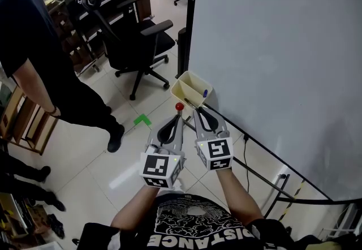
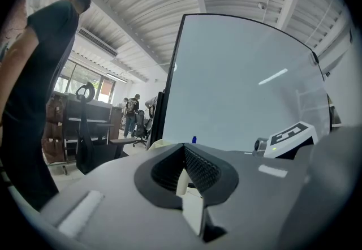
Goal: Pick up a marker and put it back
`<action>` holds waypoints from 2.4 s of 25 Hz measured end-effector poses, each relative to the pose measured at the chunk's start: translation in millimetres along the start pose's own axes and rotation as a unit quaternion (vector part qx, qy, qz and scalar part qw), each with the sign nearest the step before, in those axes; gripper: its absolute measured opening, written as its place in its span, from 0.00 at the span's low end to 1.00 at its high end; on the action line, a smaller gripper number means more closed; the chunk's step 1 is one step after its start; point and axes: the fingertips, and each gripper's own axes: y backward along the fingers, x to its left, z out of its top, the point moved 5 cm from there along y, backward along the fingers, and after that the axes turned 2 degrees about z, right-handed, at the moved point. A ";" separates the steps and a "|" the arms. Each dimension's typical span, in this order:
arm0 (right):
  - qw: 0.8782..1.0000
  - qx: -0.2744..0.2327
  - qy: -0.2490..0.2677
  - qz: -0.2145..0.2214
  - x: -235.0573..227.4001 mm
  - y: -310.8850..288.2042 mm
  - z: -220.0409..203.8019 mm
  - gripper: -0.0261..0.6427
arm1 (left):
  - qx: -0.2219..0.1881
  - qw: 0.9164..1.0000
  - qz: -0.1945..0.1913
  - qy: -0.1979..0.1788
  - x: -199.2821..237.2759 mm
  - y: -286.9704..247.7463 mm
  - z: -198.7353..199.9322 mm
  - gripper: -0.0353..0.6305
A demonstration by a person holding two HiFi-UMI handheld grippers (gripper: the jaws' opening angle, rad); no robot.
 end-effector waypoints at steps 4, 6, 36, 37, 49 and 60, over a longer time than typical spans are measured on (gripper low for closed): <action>1.000 0.002 -0.001 -0.001 -0.5 -5.3 -5.2 0.09 | 0.002 1.000 0.002 0.000 2.6 -1.5 -1.9 0.06; 1.000 0.002 -0.001 -0.001 0.1 -6.1 -6.1 0.09 | 0.002 1.000 0.002 0.000 3.4 -1.2 -1.9 0.06; 1.000 -0.007 -0.003 -0.006 5.6 1.6 2.6 0.09 | 0.010 1.000 -0.009 -0.001 3.9 1.5 -3.1 0.06; 1.000 -0.010 -0.004 -0.007 6.3 3.8 5.3 0.09 | 0.010 1.000 -0.011 -0.001 3.5 1.9 -3.3 0.06; 0.998 -0.060 -0.006 -0.017 18.9 52.8 39.2 0.09 | 0.000 1.000 -0.019 -0.007 -20.1 17.9 -0.3 0.06; 0.997 -0.080 -0.004 0.005 28.8 131.4 46.8 0.04 | -0.019 1.000 -0.007 -0.009 -80.9 59.0 0.2 0.06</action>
